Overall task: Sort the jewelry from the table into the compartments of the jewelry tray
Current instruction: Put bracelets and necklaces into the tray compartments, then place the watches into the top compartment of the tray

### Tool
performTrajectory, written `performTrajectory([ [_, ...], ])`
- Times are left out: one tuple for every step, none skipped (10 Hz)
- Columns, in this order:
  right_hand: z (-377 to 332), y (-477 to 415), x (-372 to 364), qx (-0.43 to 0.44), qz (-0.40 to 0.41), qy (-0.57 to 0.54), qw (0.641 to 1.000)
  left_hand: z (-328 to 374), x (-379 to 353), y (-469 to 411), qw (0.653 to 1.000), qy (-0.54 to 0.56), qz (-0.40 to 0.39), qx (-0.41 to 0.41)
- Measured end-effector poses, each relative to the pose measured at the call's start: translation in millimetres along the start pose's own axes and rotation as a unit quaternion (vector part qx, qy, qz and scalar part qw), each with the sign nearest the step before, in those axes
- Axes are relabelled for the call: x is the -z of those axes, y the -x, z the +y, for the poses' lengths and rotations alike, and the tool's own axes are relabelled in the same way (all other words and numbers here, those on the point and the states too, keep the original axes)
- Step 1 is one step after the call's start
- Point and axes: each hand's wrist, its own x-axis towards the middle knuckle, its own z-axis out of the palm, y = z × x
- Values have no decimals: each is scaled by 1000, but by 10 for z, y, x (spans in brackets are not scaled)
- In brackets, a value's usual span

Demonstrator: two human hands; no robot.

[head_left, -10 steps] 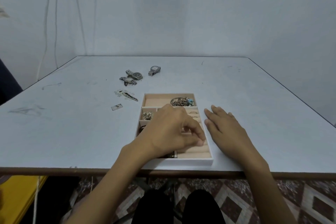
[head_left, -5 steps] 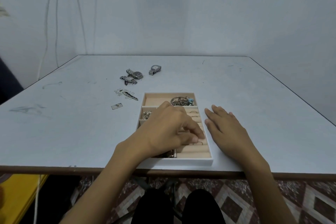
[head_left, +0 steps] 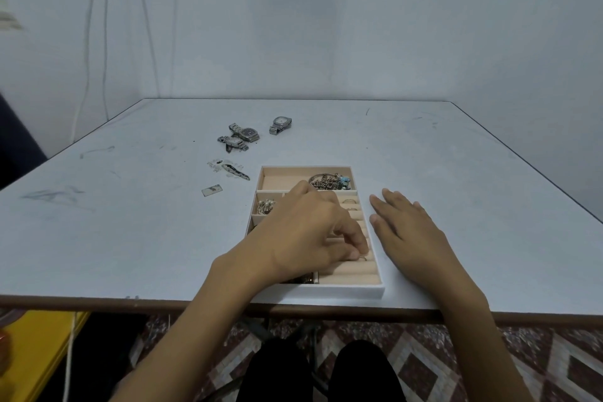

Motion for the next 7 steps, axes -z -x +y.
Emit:
performTrajectory([
  [-2,-2,2,-1,-1,-1,1000,-17,-15,-4,1000,-2,7,-9],
  [-1,3,0,0,0,-4,1000,-42,-20,1,1000,6,13,-16],
  [-2,7,2,2,4,-9,1000,-112,25,8,997,57,42,-12],
  [-8,14,13,1,2,-10,1000,-255,126,3,980,155,118,37],
  [-10,22,14,-2,-4,-10,1000,-554,239,-27,948,220,193,128],
  [-18,17,17,-3,-5,-10,1000,-1029,270,-71,929,205,228,205],
  [-20,17,21,-4,-5,-11,1000,-1580,182,-113,919,135,220,298],
])
